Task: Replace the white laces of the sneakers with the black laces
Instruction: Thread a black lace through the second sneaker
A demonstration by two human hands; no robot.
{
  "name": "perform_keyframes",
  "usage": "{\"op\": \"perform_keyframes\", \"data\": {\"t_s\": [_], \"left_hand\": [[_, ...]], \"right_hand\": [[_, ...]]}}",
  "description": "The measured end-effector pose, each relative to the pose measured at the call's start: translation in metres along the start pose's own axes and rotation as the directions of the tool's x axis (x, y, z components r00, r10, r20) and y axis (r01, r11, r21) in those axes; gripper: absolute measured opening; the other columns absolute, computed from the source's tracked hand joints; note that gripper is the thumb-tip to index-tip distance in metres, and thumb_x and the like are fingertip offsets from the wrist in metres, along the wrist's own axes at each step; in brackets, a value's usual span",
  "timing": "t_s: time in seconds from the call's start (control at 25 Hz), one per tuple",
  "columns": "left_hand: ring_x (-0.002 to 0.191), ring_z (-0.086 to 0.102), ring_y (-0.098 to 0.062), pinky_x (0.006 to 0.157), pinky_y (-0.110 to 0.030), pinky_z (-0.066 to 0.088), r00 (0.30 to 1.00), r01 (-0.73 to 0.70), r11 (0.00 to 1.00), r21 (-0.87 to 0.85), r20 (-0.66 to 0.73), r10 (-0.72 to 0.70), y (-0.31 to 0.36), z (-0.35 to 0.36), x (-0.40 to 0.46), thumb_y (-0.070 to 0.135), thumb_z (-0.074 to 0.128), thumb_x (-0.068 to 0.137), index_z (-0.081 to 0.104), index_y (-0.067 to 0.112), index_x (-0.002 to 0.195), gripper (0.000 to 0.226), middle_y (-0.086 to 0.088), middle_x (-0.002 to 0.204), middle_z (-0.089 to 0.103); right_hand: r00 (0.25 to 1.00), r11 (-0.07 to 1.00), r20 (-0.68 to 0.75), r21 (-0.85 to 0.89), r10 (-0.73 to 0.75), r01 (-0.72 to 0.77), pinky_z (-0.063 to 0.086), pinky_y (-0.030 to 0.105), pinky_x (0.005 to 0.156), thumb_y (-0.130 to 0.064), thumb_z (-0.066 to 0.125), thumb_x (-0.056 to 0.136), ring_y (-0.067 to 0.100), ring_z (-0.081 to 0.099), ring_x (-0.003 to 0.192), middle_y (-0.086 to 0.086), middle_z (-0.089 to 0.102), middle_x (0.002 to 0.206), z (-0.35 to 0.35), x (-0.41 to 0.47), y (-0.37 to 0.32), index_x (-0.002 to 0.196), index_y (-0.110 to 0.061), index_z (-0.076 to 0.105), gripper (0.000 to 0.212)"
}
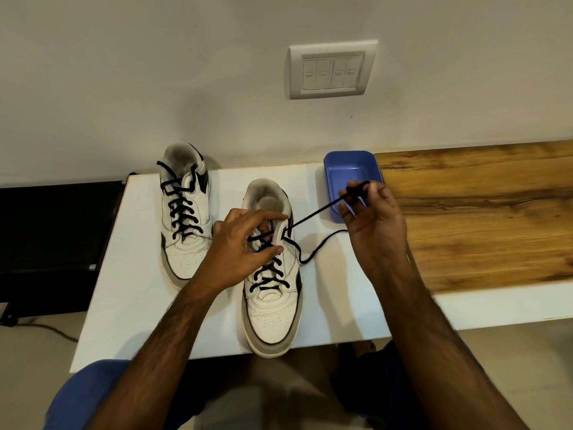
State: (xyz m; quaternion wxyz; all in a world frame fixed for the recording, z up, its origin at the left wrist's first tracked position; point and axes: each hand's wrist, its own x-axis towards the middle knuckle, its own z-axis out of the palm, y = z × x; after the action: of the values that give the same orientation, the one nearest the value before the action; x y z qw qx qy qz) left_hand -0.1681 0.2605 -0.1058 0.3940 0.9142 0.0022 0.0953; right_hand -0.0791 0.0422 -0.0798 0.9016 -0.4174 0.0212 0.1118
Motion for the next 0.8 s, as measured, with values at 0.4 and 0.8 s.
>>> {"op": "perform_keyframes", "data": {"t_s": [0.4,0.8], "left_hand": [[0.106,0.046,0.005,0.094,-0.043,0.035,0.999,-0.035,0.998,0.049,-0.039,0.037,-0.001,0.003,0.001,0.056,0.068,0.08,0.058,0.048,0.124,0.046,0.037,0.098,0.055],[0.088,0.047,-0.002,0.083,-0.035,0.031,0.992,-0.062,0.981,0.182,-0.099,0.081,-0.001,0.006,-0.005,0.045,0.072,0.083,0.059,0.039,0.119,0.039,0.015,0.079,0.054]], "right_hand": [[0.934,0.175,0.295,-0.949,0.199,0.263,0.045,0.025,0.058,-0.035,0.075,0.089,0.01,0.046,0.058,-0.005,0.052,0.069,0.013,-0.01,0.029,0.107,-0.021,0.043,0.038],[0.921,0.158,0.384,-0.915,0.06,0.371,0.049,0.029,0.067,-0.029,0.067,0.096,0.012,0.057,0.077,-0.009,0.062,0.083,0.013,-0.004,0.022,0.092,-0.02,0.063,0.01]]}}
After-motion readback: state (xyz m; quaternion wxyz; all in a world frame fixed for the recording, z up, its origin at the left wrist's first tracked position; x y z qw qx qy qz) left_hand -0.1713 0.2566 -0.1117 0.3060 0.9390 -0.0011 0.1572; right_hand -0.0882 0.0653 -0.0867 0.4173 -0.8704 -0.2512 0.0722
